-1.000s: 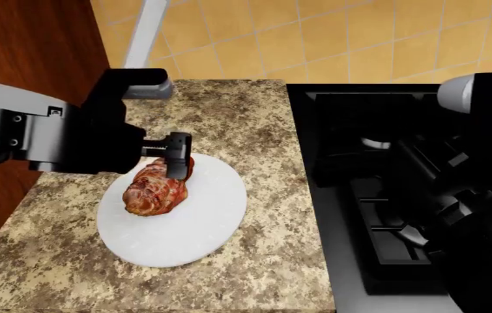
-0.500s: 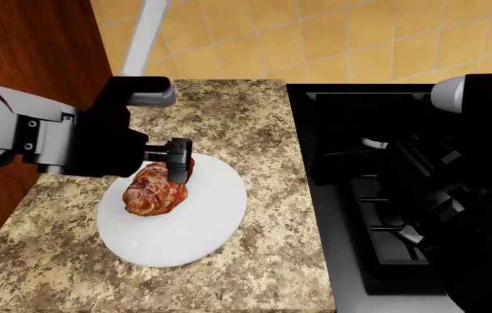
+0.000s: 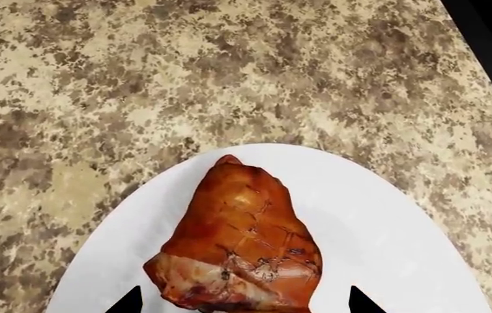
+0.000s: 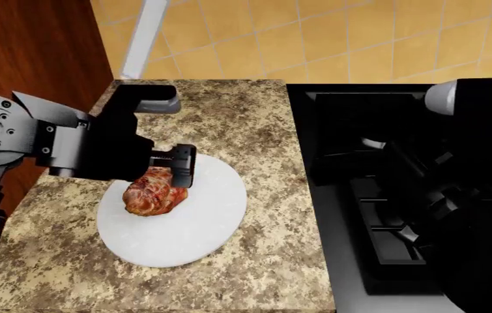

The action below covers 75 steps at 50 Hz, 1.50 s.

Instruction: Frozen meat rests on a plate on the counter. Retrieve the meat and place it in a pot on a burner. Then turn the burner on.

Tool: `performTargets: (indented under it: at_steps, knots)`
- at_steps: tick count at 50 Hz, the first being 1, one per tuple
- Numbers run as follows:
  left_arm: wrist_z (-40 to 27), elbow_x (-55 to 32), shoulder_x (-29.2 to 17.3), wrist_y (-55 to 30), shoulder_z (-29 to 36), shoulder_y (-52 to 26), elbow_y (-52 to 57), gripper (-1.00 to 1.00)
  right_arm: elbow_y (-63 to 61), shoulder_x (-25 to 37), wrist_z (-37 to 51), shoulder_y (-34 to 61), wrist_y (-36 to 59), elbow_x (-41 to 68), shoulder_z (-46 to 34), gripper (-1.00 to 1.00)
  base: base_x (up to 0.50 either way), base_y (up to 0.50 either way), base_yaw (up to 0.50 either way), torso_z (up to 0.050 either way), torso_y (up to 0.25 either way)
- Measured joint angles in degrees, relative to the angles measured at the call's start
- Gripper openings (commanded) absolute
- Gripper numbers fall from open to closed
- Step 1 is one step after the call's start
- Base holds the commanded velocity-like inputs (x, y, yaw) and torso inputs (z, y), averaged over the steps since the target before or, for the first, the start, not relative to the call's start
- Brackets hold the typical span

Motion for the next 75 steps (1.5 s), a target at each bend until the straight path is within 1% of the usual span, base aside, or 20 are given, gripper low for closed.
performTargets:
  at_steps: [14,31,32,44,54,64,75]
  knots:
    - [3.1,2.3,0.6,0.9,1.6,-0.1,-1.6,1.00,0.5,0.4,-1.6,-0.8,-0.7,-1.5,-0.3,1.00,0.00,0.00,0.00,0.000,0.000]
    - [4.4,3.2,0.9,1.3,2.7,0.2,-2.4,1.00,0.8,0.7,-2.1,-0.9,-1.4,-2.2,-0.8,1.00,0.00,0.00,0.00,0.000,0.000]
    - [4.5,3.2,0.9,1.3,2.8,0.2,-2.4,-1.00,0.9,0.7,-2.2,-0.9,-1.5,-2.2,-0.8,1.00,0.00,0.00,0.00,0.000,0.000]
    - [4.7,4.1,0.5,1.2,3.5,0.1,-1.3,-1.00,0.9,0.8,-2.3,-0.9,-2.1,-2.6,-1.1,1.00,0.00,0.00,0.00,0.000,0.001]
    - [2.5,2.0,0.0,0.8,3.1,-0.8,0.1,-1.00,0.4,1.3,-0.8,-0.3,-2.4,-0.8,-0.8,1.00,0.00,0.00,0.00,0.000,0.001]
    - [-3.2,-3.4,-1.1,-0.2,1.3,-2.2,2.8,-1.00,-1.1,2.9,3.0,1.2,-3.0,4.4,0.0,1.00,0.00,0.00,0.00,0.000,0.001]
    - [-12.4,-13.0,-2.9,-0.7,-0.6,-4.2,7.6,-1.00,-3.8,5.6,8.6,3.9,-5.1,12.7,0.9,1.00,0.00,0.00,0.00,0.000,0.001]
